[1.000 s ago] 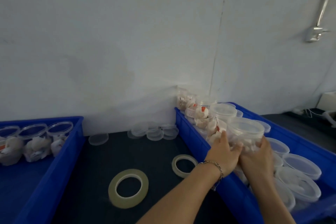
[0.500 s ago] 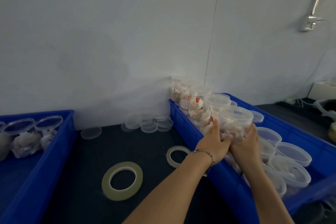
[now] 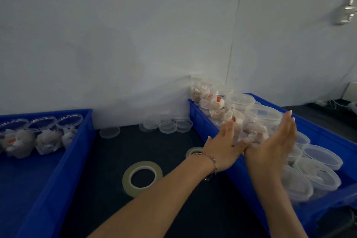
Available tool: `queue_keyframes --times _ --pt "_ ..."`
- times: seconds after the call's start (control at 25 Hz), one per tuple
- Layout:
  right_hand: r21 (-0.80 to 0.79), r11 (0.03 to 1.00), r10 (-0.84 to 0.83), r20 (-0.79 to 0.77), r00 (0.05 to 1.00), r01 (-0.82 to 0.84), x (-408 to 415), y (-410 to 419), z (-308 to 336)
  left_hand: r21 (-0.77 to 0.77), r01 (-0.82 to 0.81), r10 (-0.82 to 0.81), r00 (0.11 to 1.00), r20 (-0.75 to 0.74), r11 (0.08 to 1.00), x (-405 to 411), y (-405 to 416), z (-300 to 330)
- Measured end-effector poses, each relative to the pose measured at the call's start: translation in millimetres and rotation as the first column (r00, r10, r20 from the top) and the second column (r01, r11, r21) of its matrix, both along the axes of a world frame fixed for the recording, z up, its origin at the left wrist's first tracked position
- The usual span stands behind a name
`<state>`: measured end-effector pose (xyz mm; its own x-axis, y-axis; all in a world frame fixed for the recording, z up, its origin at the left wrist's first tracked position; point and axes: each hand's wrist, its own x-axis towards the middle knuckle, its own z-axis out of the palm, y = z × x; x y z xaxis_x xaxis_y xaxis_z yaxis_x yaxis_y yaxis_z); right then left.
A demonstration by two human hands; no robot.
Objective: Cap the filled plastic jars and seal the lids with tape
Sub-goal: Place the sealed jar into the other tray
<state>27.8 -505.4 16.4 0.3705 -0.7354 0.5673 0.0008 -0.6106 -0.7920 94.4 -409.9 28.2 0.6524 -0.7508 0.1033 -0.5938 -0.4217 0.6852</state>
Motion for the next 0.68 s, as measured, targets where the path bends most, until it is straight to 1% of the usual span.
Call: queue_keyframes --times 0.04,0.08,0.12,0.16,0.2,0.24,0.28,0.32,0.36,0.4,0.44,0.48,0.52,0.56,0.6,0.68 --pt "-0.095 0.994 0.053 0.045 0.998 -0.048 2.5 28.7 -5.5 -0.062 -0.006 0.006 1.000 0.001 0.998 -2.9 19.6 1.3" --pt "-0.183 0.980 0.092 0.055 0.994 -0.080 7.5 52.5 -17.5 -0.130 -0.027 0.032 0.999 0.036 0.991 -6.5 40.3 1.9" --pt "-0.267 0.948 0.179 0.003 0.984 -0.171 8.8 82.9 -24.3 -0.182 -0.064 0.086 0.989 0.116 0.981 -10.0 64.4 2.1" --pt "-0.280 0.930 0.238 -0.030 0.971 -0.237 14.7 109.2 -24.0 -0.215 -0.103 0.146 0.970 0.194 0.971 -12.7 87.6 0.7" --pt "-0.183 0.920 0.338 -0.072 0.938 -0.345 20.7 131.3 -25.1 -0.232 -0.144 0.199 0.952 0.234 0.962 -14.2 111.0 -0.3" --pt "-0.099 0.889 0.443 -0.054 0.895 -0.446 27.0 152.9 -28.5 -0.231 -0.192 0.247 0.939 0.240 0.954 -14.3 134.4 -1.4" --pt "-0.081 0.829 0.548 -0.084 0.832 -0.553 28.0 172.7 -26.7 -0.224 -0.245 0.294 0.929 0.224 0.943 -13.9 157.5 -2.1" --pt "-0.077 0.775 0.617 -0.122 0.777 -0.628 34.7 196.4 -32.2 -0.219 -0.304 0.348 0.914 0.206 0.927 -12.6 183.9 -3.4" --pt "-0.105 0.734 0.650 -0.173 0.740 -0.671 40.7 217.5 -37.0 -0.215 -0.355 0.395 0.899 0.187 0.910 -11.8 208.3 -3.2" --pt "-0.141 0.697 0.675 -0.203 0.710 -0.703 48.0 237.7 -38.3 -0.218 -0.397 0.436 0.884 0.169 0.891 -11.4 231.2 -2.4" --pt "-0.246 0.646 0.693 -0.205 0.691 -0.722 50.8 254.2 -34.8 -0.232 -0.434 0.474 0.866 0.159 0.871 -10.6 253.2 -1.2" --pt "-0.281 0.616 0.715 -0.195 0.672 -0.736 59.4 272.6 -31.4 -0.251 -0.470 0.513 0.846 0.146 0.846 -8.3 272.6 0.0" --pt "-0.288 0.578 0.758 -0.157 0.633 -0.763 66.4 294.9 -26.5 -0.265 -0.515 0.558 0.820 0.124 0.815 -4.1 292.7 1.4" --pt "-0.269 0.546 0.788 -0.157 0.595 -0.794 73.5 313.9 -19.2 -0.277 -0.562 0.603 0.793 0.089 0.779 2.3 310.6 4.3" --pt "-0.239 0.494 0.816 -0.206 0.541 -0.836 77.8 331.2 -9.6 -0.290 -0.606 0.644 0.764 0.048 0.741 9.6 327.3 8.1" --pt "-0.226 0.424 0.824 -0.306 0.477 -0.877 94.3 365.8 -1.8 -0.283 -0.681 0.711 0.703 0.002 0.675 23.4 360.8 14.5"
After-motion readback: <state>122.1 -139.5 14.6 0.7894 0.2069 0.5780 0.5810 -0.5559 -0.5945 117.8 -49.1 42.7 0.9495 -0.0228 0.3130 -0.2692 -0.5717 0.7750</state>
